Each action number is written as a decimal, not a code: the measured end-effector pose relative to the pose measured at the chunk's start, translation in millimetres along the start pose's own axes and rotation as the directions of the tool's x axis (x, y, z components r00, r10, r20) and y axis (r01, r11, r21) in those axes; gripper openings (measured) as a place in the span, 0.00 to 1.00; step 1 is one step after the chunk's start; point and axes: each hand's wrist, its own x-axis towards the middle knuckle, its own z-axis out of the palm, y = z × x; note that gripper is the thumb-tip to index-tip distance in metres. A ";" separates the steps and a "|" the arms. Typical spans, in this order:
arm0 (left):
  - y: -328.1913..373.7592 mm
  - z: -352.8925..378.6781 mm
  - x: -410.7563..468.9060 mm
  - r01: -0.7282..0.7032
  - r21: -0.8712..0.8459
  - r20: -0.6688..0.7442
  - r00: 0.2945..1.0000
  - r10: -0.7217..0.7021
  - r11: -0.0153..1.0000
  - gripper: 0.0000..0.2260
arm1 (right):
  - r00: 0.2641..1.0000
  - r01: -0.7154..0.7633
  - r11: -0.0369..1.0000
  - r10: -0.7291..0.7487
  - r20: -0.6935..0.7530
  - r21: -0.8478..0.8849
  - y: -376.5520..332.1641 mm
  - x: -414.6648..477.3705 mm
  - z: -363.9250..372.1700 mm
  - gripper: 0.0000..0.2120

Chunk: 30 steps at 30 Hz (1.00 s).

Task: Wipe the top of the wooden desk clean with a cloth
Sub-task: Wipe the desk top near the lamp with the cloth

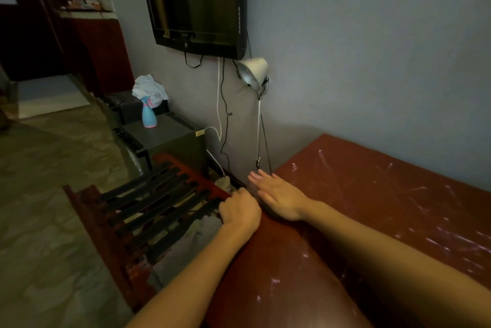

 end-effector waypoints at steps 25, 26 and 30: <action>43.6 12.8 36.2 -0.060 -0.014 0.016 0.998 0.060 0.998 0.17 | 0.994 -0.091 0.984 0.082 -0.067 -0.153 61.5 14.7 -13.6 0.25; 48.1 16.3 41.8 -0.064 -0.011 -0.002 0.998 0.064 0.998 0.17 | 0.996 -0.060 0.988 0.050 -0.074 -0.143 57.5 6.2 -12.0 0.27; 53.5 25.8 57.2 -0.095 -0.013 -0.097 0.991 0.093 0.995 0.17 | 0.997 -0.032 0.999 0.029 -0.076 -0.037 57.1 4.2 -13.6 0.28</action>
